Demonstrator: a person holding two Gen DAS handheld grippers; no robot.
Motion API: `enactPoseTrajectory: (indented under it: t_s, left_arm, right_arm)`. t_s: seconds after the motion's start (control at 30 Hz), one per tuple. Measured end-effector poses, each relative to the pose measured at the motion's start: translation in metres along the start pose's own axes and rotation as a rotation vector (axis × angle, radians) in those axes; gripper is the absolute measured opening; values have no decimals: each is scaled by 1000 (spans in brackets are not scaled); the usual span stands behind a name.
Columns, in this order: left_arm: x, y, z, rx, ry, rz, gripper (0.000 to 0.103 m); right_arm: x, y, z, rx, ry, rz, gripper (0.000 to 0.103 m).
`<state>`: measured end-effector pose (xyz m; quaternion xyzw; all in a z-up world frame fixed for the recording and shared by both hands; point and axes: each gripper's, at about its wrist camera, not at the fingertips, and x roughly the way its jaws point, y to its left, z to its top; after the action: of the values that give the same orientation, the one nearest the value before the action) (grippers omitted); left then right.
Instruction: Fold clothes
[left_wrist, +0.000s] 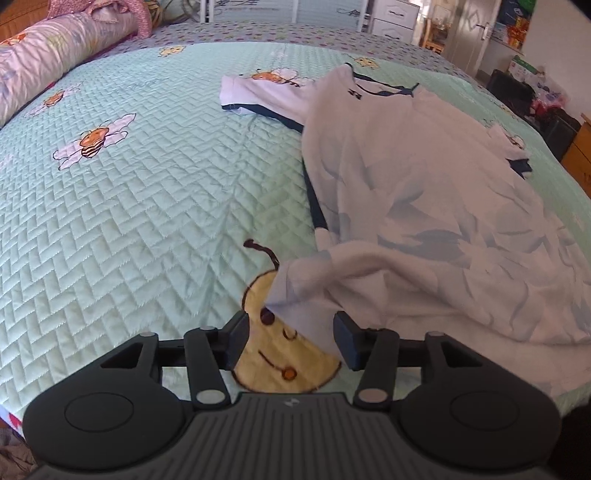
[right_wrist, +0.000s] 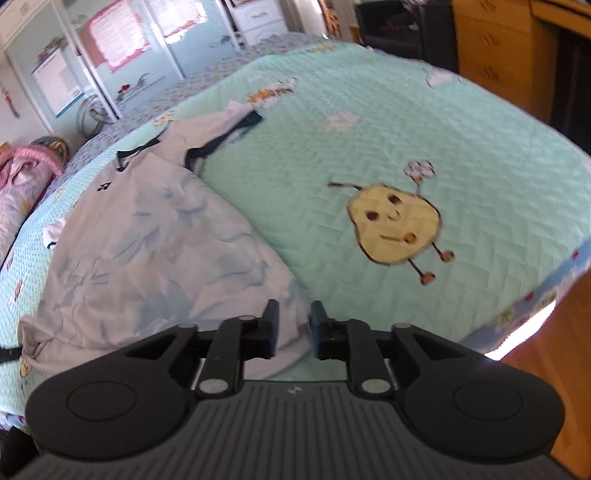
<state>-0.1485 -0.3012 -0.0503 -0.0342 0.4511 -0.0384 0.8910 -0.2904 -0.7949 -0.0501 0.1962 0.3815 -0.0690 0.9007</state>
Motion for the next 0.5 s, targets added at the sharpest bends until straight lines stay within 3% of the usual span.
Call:
enactPoseTrajectory:
  t_s: [0.03, 0.1, 0.17, 0.2, 0.23, 0.27, 0.3, 0.37, 0.5]
  left_arm:
    - [5, 1, 1, -14, 3, -1, 54]
    - [10, 3, 1, -39, 3, -18, 51]
    - [10, -1, -1, -19, -6, -45, 38]
    - [8, -4, -3, 10, -5, -56, 23]
    - [6, -7, -6, 39, 3, -59, 16]
    - [4, -9, -8, 63, 7, -53, 15]
    - [0, -8, -11, 78, 6, -33, 14]
    - [-8, -5, -16, 98, 3, 2, 11]
    - [-27, 12, -21, 35, -21, -18, 10]
  right_arm:
    - [2, 3, 0, -14, 3, 11, 40]
    - [8, 5, 1, -35, 14, 23, 42]
    - [15, 8, 1, -56, 26, 31, 41]
    - [19, 7, 0, -57, 40, 11, 41]
    - [20, 3, 0, -37, 48, -9, 35]
    - [21, -2, -1, -16, 56, -30, 24]
    - [22, -6, -1, 4, 64, -51, 23]
    - [22, -14, -2, 43, 68, -62, 21]
    - [11, -14, -2, 29, 48, -81, 23]
